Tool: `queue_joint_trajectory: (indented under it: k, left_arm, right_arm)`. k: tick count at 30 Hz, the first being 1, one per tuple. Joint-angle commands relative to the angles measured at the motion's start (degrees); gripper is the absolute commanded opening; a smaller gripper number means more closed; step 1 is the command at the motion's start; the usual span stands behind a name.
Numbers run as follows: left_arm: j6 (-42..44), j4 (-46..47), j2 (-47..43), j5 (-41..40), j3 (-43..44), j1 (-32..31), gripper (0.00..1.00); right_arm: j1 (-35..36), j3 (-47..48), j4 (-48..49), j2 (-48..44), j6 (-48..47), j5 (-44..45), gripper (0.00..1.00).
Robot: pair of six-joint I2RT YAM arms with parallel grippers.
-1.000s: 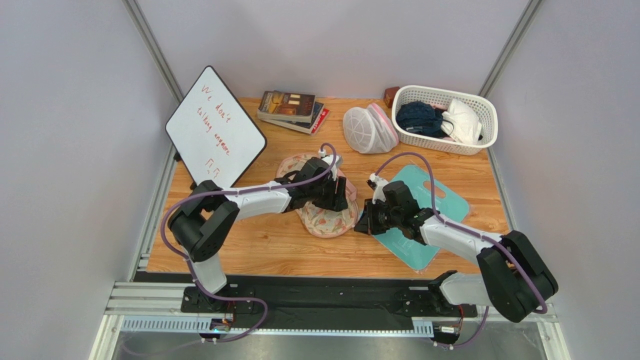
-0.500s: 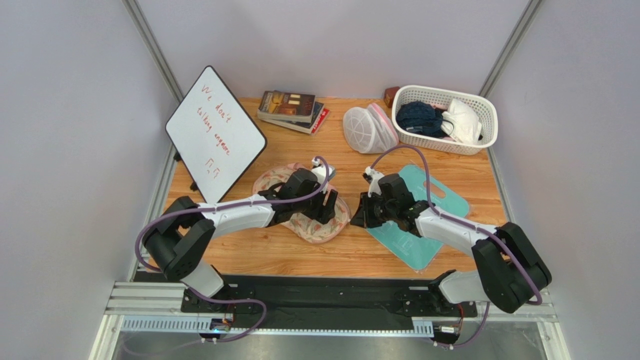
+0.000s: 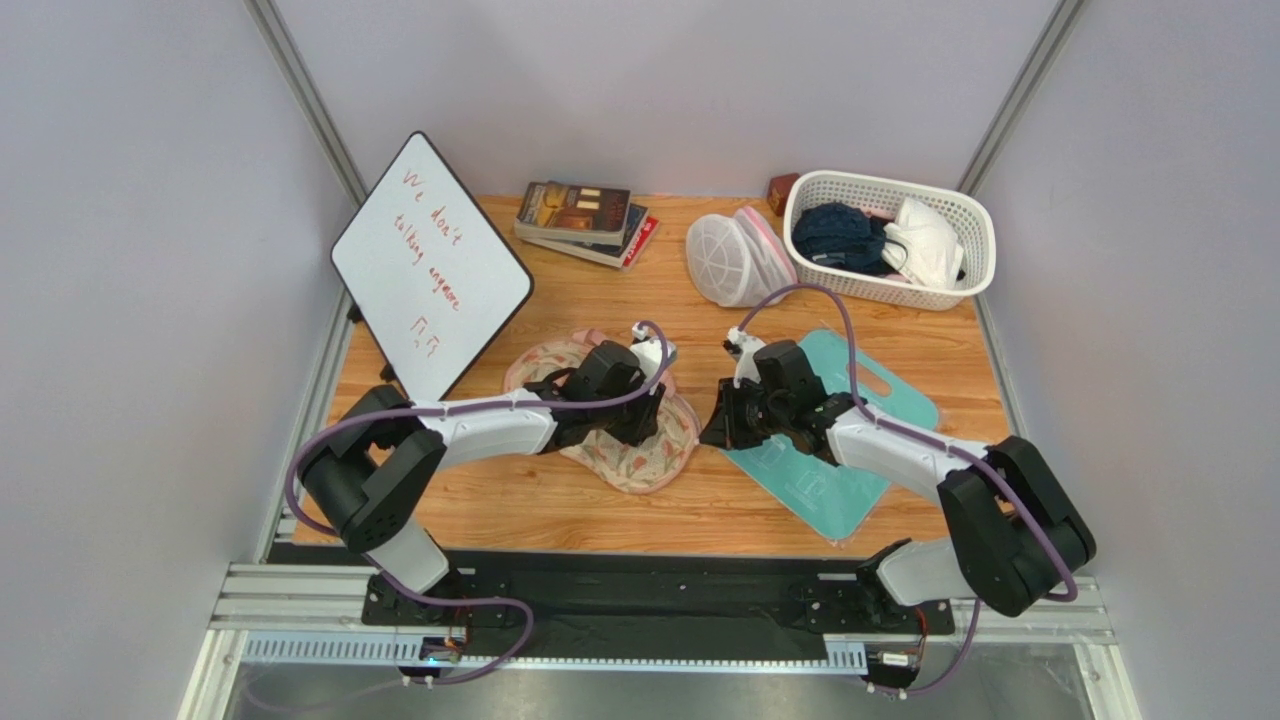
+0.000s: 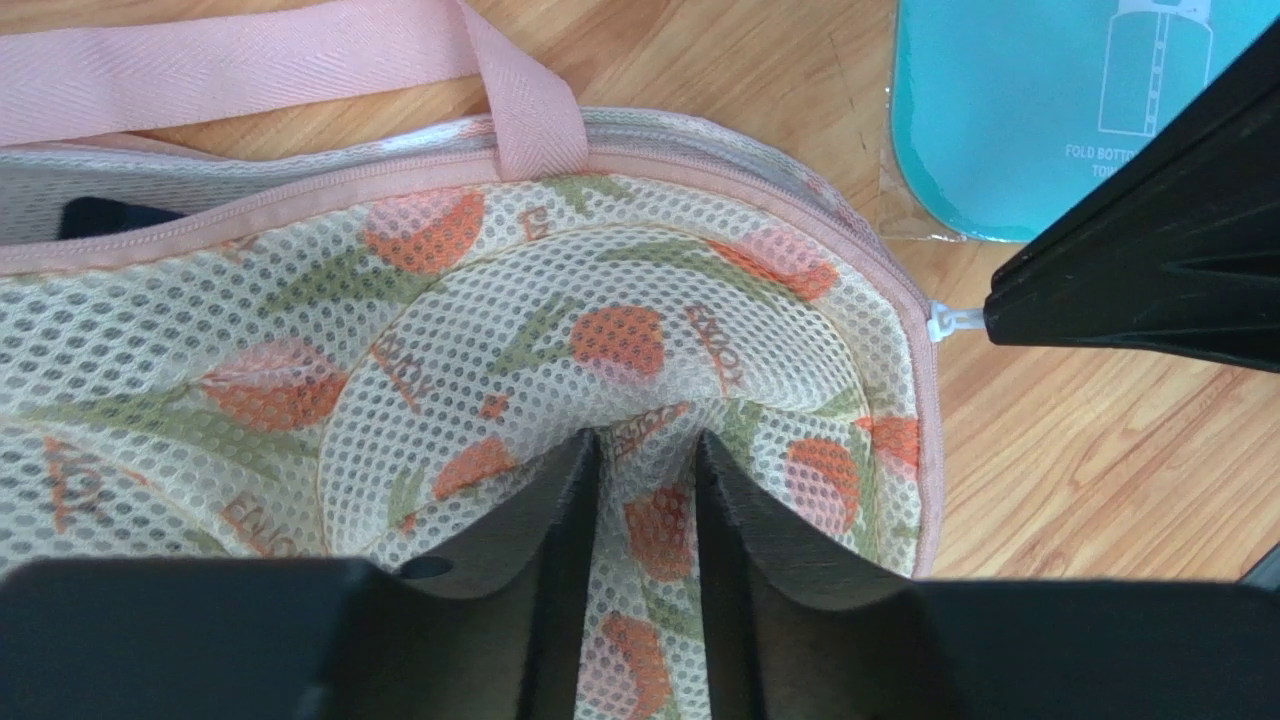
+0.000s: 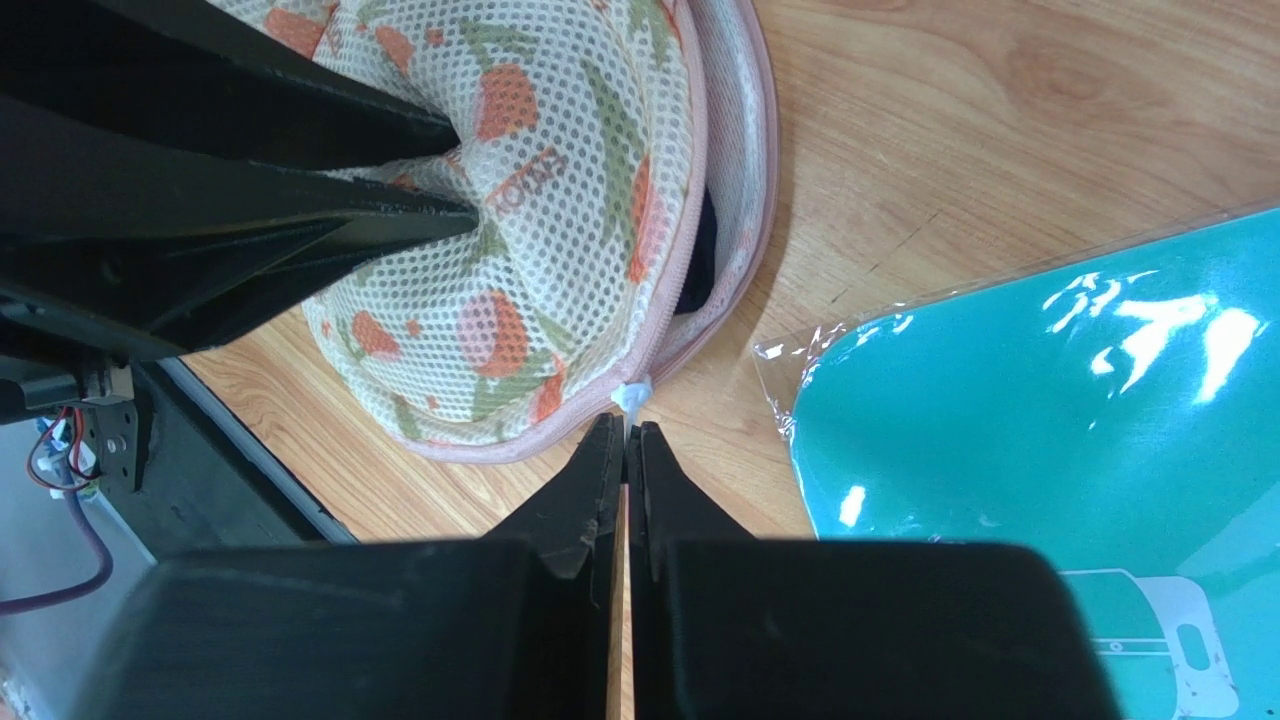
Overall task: Unzip the laundry bag and remove the bra
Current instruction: Unzip the laundry bag at the center of the board.
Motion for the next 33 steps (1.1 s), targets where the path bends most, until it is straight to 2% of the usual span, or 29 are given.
queue_joint_trajectory:
  k: [1,2,4,6,23,33]
  left_arm:
    - [0.7,-4.7,3.3,-1.6,-1.2,0.4,0.25]
    - [0.4,-4.5,3.9,-1.5,-1.4,0.3,0.21]
    - [0.2,-4.4,4.3,-1.9,-1.4,0.3,0.06]
    - [-0.5,-4.4,4.7,-2.4,-1.2,0.3,0.0]
    - [-8.5,-3.5,6.6,-3.4,1.1,0.4,0.0]
    - [-11.9,-2.9,6.8,-3.8,2.3,0.4,0.0]
  right_arm:
    - [-0.4,2.5,0.4,0.0,-1.2,-0.4,0.0]
    - [-0.4,2.4,0.4,0.0,-1.2,-0.4,0.0]
    - [-0.4,2.4,0.3,0.1,-1.2,-0.5,0.0]
    - [-0.4,1.9,0.6,0.0,-0.9,-0.6,0.0]
    - [1.1,-7.0,4.7,-1.9,2.1,-1.5,0.0]
    - [5.6,-8.5,9.2,-1.8,6.0,-0.7,0.0]
